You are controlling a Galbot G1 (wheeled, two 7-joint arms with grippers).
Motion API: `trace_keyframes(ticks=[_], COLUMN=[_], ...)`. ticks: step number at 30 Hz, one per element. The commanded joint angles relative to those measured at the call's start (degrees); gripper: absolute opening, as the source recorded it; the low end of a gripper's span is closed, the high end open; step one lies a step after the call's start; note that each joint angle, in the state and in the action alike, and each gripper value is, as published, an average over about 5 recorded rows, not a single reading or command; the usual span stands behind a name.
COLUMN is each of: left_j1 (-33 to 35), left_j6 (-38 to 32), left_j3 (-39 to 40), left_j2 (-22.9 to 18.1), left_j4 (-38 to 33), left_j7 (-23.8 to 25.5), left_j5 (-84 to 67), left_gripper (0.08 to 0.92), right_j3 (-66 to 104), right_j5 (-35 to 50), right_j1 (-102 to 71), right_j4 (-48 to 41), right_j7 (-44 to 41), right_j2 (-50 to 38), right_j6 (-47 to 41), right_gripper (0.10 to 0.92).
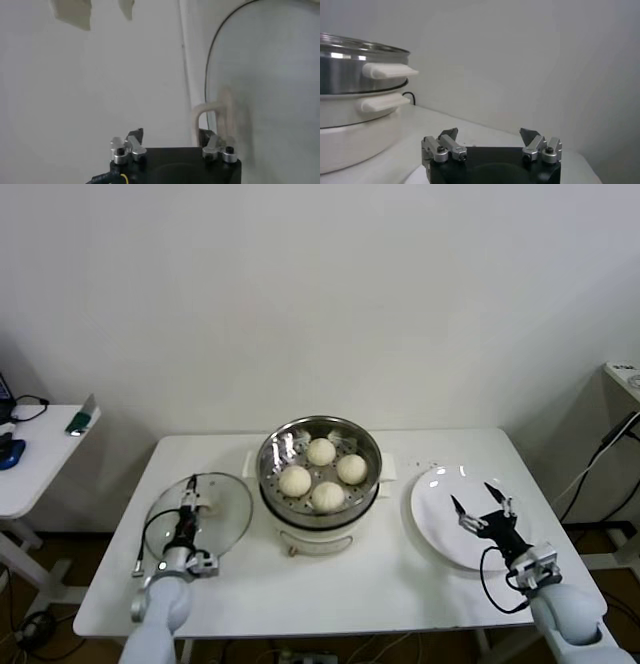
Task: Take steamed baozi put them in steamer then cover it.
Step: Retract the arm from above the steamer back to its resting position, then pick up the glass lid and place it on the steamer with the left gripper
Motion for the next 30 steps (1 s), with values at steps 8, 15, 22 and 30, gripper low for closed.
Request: trace_keyframes(ticks=[8, 15, 22, 30], left_j1=[-1.2, 0.8, 6.2, 15.2], left_j6=[-1.3, -1.1, 1.4, 9.0], left_j3=[0.1, 0.5, 1.2, 0.6], left_j2=[-0.4, 0.6, 3.3, 7.6], left_j4=[1.7, -2.9, -15.2, -30.0], left_j7=[0.6, 0.8, 1.8, 3.8], left_j5=[-2.7, -4.8, -8.4, -11.0], left_gripper=[0.437, 0.237, 0.147, 0.147], right_j3=[-3.0, -3.1, -3.5, -3.6], right_j5=[-1.1, -1.0, -0.8, 0.0], right_j1=[4.6, 7.4, 8.2, 7.9], right_j4=[-3.4, -4.8, -5.5, -7.1], right_j7=[-0.4, -0.4, -0.5, -0.9], right_j2=[-0.4, -0.4, -0.8, -1.3], right_j6=[0.0, -0.2, -0.1, 0.5], right_gripper=[0.823, 0.823, 0.823, 0.823])
